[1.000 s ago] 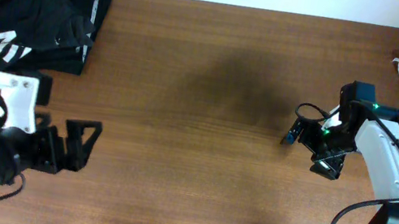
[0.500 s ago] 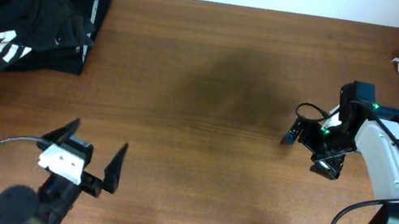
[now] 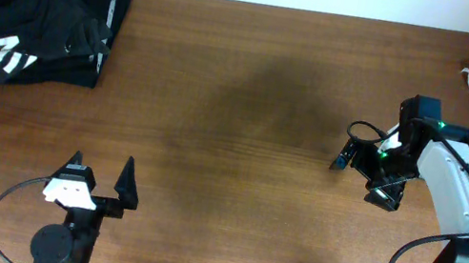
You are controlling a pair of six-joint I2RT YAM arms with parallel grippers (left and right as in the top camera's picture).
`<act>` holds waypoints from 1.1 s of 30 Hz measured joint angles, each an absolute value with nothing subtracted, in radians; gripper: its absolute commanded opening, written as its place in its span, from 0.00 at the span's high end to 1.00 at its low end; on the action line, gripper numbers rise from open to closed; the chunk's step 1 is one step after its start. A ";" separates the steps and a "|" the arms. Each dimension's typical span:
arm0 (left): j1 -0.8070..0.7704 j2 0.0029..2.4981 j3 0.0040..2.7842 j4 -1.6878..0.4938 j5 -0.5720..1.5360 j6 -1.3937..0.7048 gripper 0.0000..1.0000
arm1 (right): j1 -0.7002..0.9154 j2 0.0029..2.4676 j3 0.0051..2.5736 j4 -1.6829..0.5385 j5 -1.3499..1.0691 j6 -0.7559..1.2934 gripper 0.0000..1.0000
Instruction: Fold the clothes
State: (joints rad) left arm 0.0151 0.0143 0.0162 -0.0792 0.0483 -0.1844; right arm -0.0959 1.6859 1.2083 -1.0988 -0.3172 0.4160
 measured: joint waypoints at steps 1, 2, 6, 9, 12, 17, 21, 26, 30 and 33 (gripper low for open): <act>0.017 0.013 0.016 -0.080 0.042 -0.189 0.01 | -0.096 1.686 1.208 -1.099 -0.317 0.415 0.01; 0.017 0.013 0.016 -0.080 0.038 -0.193 0.01 | -0.096 1.686 1.208 -1.099 -0.317 0.416 0.01; 0.017 0.013 0.016 -0.080 0.033 -0.200 0.01 | -0.096 1.686 1.208 -1.099 -0.317 0.415 0.01; 0.017 0.013 0.016 -0.080 0.033 -0.200 0.01 | -0.096 1.686 1.208 -1.099 -0.317 0.415 0.01; 0.017 0.013 0.016 -0.080 0.033 -0.203 0.01 | -0.096 1.686 1.208 -1.099 -0.317 0.416 0.01; 0.017 0.013 0.016 -0.080 0.033 -0.203 0.01 | -0.096 1.686 1.208 -1.099 -0.317 0.415 0.01; 0.017 0.013 0.016 -0.080 0.032 -0.203 0.01 | -0.096 1.586 1.208 -1.098 -0.314 0.415 0.01; 0.017 0.012 0.016 -0.080 0.032 -0.203 0.01 | -0.096 1.156 1.208 -1.104 -0.311 0.415 0.01; 0.017 0.012 0.016 -0.081 0.028 -0.203 0.01 | -0.096 0.728 1.060 -1.008 -0.214 0.406 0.01; 0.017 0.010 0.015 -0.078 0.025 -0.204 0.01 | -0.096 0.445 0.791 -0.821 -0.261 0.303 0.01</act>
State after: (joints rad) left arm 0.0166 0.0101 0.0154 -0.0784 0.0254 -0.2035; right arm -0.0959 0.4450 0.7906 -0.8207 -0.2611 0.3027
